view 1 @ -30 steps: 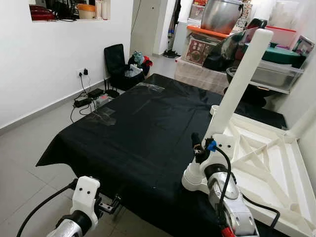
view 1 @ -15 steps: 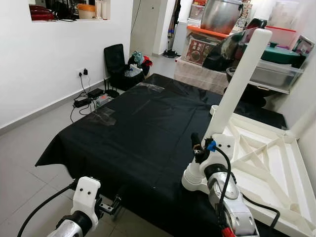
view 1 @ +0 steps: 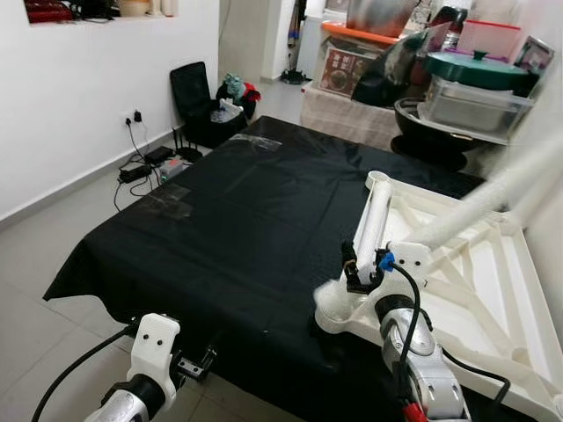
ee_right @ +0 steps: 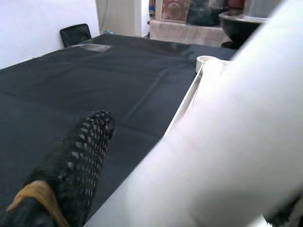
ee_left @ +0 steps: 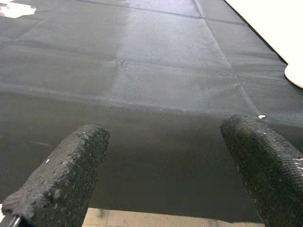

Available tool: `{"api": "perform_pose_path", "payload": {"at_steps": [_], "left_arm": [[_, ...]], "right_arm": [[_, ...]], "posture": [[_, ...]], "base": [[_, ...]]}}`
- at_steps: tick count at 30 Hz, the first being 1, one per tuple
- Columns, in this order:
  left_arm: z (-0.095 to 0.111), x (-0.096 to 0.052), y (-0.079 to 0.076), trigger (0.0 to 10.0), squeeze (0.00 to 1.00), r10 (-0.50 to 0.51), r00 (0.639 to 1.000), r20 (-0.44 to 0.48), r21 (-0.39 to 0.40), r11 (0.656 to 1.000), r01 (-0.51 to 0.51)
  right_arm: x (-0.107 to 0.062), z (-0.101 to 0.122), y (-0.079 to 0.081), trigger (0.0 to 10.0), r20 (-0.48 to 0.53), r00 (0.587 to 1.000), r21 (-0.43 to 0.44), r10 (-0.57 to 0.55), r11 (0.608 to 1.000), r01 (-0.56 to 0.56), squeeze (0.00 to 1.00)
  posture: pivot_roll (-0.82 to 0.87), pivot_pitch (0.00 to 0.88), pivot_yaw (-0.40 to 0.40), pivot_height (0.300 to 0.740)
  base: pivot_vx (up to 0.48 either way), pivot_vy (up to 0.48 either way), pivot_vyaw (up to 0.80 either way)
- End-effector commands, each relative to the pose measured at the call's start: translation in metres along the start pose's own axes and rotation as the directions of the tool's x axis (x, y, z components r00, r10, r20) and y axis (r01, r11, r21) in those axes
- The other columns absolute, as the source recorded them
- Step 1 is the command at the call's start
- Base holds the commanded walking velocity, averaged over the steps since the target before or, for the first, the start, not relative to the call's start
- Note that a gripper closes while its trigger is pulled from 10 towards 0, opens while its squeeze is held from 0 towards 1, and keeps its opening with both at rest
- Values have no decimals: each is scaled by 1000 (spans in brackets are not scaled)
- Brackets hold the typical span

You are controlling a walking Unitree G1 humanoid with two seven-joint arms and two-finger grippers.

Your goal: Building children table

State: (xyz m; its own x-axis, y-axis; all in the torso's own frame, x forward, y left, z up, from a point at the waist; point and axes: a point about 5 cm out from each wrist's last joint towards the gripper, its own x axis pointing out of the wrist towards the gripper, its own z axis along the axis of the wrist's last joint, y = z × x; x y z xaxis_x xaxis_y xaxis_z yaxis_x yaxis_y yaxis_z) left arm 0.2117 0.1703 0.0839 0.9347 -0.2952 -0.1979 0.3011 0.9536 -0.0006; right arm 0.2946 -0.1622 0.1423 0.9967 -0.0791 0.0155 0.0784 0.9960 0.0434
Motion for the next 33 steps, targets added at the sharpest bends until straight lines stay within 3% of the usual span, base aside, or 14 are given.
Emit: {"api": "perform_pose_path", "payload": {"at_steps": [1, 2, 4, 5, 6, 16, 28, 30, 32, 33], "left_arm": [[-3, 1, -3, 10000, 0, -10, 1000, -13, -7, 1000, 10], [-3, 1, -3, 10000, 0, -10, 1000, -13, -7, 1000, 10], [-3, 1, -3, 10000, 0, -10, 1000, -13, -7, 1000, 10], [-3, 1, -3, 10000, 0, -10, 1000, -13, -7, 1000, 10], [-3, 1, -3, 10000, 0, -10, 1000, -13, -7, 1000, 10], [-3, 1, -3, 10000, 0, -9, 1000, -12, -5, 1000, 9], [-1, 0, -2, 10000, 0, -6, 1000, -8, 12, 1000, 7], [-3, -12, 23, 10000, 0, -6, 999, -53, 64, 998, 9], [0, -30, 63, 10000, 0, 0, 993, -121, 206, 978, 25], [0, -30, 63, 10000, 0, 0, 993, -121, 206, 978, 25]], "right_arm": [[0, 4, -4, 10000, 14, 1000, -3, -13, 1000, 13, 51], [0, 3, -4, 6314, 14, 1000, 2, -6, 1000, 6, 55], [0, 3, -4, 6314, 14, 1000, 2, -6, 1000, 6, 55], [0, 2, -3, 824, 12, 1000, 7, 0, 1000, 0, 51], [-1, 1, -2, 0, 5, 1000, 20, 13, 1000, -13, 55], [-1, -1, -2, 0, -6, 1000, 50, 17, 999, -16, 47], [7, 27, -9, 0, 145, 988, 190, -53, 982, 24, 0], [12, 41, -12, 0, 201, 977, 221, -72, 975, 26, 0], [17, 53, -14, 0, 241, 968, 221, -73, 975, 19, 0], [17, 53, -14, 0, 241, 968, 221, -73, 975, 19, 0]], "posture": [[115, 0, -137, 740], [115, 0, -137, 740], [115, 0, -137, 740], [115, 0, -137, 740], [115, 0, -137, 740], [117, 0, -137, 740], [122, 0, -138, 740], [127, 0, -143, 740], [137, 0, -145, 740], [137, 0, -145, 740]], "base": [[0, 0, 0], [0, 0, 0], [0, 0, 0], [0, 0, 0], [0, 0, 0], [0, 0, 0], [0, 0, 0], [0, 0, 0], [0, 0, 0], [0, 0, 0]]}}
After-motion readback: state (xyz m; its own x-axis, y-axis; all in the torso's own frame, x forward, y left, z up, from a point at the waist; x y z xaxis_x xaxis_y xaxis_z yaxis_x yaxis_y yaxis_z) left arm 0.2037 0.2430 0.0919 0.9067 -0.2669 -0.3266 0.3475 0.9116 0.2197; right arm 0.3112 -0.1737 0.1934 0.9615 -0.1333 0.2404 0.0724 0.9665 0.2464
